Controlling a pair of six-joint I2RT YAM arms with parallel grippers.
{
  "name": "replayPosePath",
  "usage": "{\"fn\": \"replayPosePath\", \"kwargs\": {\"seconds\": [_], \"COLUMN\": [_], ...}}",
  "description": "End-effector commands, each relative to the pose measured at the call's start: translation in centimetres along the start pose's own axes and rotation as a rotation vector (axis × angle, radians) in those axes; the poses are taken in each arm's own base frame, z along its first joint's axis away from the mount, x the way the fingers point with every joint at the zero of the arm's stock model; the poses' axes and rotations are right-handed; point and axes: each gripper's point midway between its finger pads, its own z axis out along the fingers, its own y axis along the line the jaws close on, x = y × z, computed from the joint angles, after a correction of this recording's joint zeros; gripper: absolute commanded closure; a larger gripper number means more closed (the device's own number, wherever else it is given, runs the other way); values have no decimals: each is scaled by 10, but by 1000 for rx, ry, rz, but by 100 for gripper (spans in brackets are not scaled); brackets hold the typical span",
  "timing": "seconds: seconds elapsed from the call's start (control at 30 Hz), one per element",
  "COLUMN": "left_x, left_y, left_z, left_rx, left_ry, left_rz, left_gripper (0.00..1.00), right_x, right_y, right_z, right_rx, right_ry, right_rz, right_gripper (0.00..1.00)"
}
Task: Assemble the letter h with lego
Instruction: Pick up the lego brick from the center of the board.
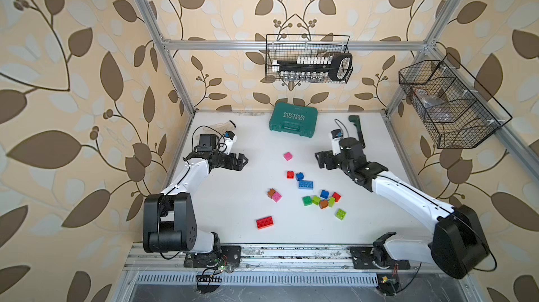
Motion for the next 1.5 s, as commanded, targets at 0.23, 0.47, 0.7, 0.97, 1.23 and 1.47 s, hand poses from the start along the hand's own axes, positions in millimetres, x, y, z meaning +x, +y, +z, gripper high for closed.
{"fn": "replayPosePath", "kwargs": {"seconds": [0.23, 0.47, 0.7, 0.97, 1.23, 1.47], "left_x": [-6, -2, 6, 9, 9, 10], "left_y": [3, 8, 11, 12, 12, 10], "left_z": [-14, -14, -4, 0, 0, 3], "left_rx": [48, 32, 44, 55, 64, 85], "left_ry": [-12, 13, 57, 79, 88, 103], "left_rz": [-17, -14, -36, -46, -46, -55], "left_gripper": [1, 1, 1, 1, 1, 1], "right_x": [0, 11, 31, 29, 14, 28], "right_y": [67, 68, 65, 57, 47, 8], "right_z": [95, 143, 165, 186, 164, 108], "right_rx": [-116, -62, -26, 46, 114, 263], "right_ry": [188, 283, 353, 371, 328, 297], "right_rz": [-79, -86, -98, -111, -18, 158], "right_gripper": [13, 23, 34, 53, 69, 69]}}
